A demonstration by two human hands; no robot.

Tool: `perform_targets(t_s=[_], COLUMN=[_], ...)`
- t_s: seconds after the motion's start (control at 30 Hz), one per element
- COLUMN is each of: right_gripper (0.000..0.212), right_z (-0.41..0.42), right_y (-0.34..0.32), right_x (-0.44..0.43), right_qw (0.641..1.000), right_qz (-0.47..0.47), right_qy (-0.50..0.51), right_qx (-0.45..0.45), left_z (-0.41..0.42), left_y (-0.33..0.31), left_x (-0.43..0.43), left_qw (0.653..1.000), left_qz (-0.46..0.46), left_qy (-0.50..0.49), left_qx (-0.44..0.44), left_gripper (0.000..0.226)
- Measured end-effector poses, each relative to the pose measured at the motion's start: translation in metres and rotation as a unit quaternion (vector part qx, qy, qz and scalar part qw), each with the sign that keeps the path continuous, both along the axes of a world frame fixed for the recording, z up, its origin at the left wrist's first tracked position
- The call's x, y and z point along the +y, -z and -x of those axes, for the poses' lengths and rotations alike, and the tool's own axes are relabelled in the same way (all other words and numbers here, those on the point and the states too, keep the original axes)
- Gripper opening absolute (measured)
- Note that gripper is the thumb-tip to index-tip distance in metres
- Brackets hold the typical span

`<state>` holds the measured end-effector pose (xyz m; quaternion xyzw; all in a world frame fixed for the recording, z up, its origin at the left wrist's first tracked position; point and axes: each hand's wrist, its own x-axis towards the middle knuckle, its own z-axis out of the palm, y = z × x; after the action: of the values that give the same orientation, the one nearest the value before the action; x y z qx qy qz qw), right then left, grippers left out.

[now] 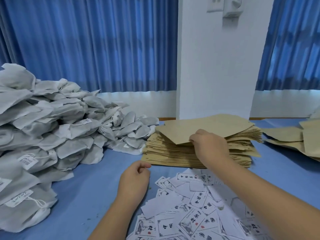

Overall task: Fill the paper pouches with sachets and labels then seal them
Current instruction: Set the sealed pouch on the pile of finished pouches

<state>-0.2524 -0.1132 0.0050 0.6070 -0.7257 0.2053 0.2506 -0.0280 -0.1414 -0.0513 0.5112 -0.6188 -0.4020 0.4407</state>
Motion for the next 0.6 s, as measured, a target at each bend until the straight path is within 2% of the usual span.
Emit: perform_targets(t_s=[0.07, 0.13, 0.2, 0.23, 0.3, 0.33, 0.4, 0.43, 0.5, 0.57, 0.6], right_gripper=[0.02, 0.016, 0.022, 0.026, 0.038, 0.043, 0.046, 0.043, 0.038, 0.041, 0.04], right_z=[0.007, 0.013, 0.019, 0.021, 0.025, 0.028, 0.036, 0.039, 0.047, 0.056, 0.059], right_y=[0.002, 0.0, -0.004, -0.006, -0.01, -0.012, -0.016, -0.018, -0.017, -0.015, -0.014], right_x=[0.021, 0.04, 0.058, 0.066, 0.082, 0.088, 0.097, 0.099, 0.102, 0.103, 0.103], right_qw=[0.991, 0.967, 0.939, 0.922, 0.876, 0.847, 0.804, 0.794, 0.796, 0.812, 0.808], right_qz=[0.085, 0.158, 0.194, 0.196, 0.169, 0.142, 0.062, 0.013, -0.072, -0.117, -0.13], right_qy=[-0.069, -0.143, -0.184, -0.202, -0.245, -0.269, -0.297, -0.295, -0.263, -0.219, -0.207], right_qx=[-0.073, -0.141, -0.217, -0.266, -0.379, -0.436, -0.512, -0.531, -0.54, -0.528, -0.536], left_z=[0.001, 0.001, 0.0, -0.001, -0.006, -0.008, -0.012, -0.013, -0.013, -0.01, -0.008], left_y=[-0.003, -0.011, -0.02, -0.024, -0.028, -0.03, -0.033, -0.035, -0.04, -0.042, -0.041], left_x=[-0.001, -0.001, -0.001, 0.0, 0.001, 0.002, 0.006, 0.009, 0.014, 0.02, 0.022], left_qw=[0.999, 0.975, 0.901, 0.862, 0.802, 0.789, 0.801, 0.815, 0.836, 0.858, 0.869], left_qz=[0.003, -0.069, -0.156, -0.195, -0.263, -0.29, -0.325, -0.334, -0.337, -0.328, -0.314], left_qy=[-0.001, 0.022, 0.056, 0.073, 0.124, 0.149, 0.174, 0.173, 0.17, 0.161, 0.15], left_qx=[0.04, 0.212, 0.402, 0.463, 0.522, 0.521, 0.472, 0.441, 0.397, 0.362, 0.351], left_gripper=[0.018, 0.012, 0.019, 0.027, 0.045, 0.056, 0.068, 0.065, 0.048, 0.032, 0.027])
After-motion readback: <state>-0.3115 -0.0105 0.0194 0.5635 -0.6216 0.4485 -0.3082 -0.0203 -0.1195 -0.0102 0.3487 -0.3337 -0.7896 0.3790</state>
